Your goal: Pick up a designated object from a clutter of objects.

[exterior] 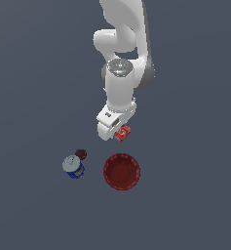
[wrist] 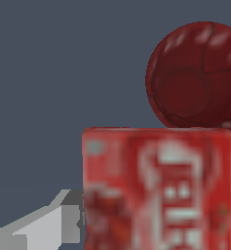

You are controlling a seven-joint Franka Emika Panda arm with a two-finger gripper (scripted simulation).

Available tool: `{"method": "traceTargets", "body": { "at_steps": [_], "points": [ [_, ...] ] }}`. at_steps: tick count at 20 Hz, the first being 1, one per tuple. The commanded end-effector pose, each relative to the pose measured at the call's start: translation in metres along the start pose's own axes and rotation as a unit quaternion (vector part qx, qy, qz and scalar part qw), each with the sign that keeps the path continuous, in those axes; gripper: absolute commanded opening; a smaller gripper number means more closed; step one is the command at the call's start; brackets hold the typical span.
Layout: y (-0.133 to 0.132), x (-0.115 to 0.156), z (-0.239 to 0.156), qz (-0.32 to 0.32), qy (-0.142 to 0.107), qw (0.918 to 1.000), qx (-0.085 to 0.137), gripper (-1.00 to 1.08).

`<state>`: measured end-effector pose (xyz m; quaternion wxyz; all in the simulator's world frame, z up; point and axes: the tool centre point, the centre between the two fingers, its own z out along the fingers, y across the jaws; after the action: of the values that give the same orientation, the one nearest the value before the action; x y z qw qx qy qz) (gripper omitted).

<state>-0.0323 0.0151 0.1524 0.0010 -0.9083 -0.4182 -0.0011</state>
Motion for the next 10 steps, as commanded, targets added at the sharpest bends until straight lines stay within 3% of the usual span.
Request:
{"method": "traceTargets", "body": {
  "at_steps": [1,10],
  "points": [
    [0.017,-0.003,-0.022,0.000,0.000,1.0000,0.001,-1.00],
    [0.081,-0.012,-0.098,0.000,0.000,1.0000,0.000,-1.00]
  ]
}}
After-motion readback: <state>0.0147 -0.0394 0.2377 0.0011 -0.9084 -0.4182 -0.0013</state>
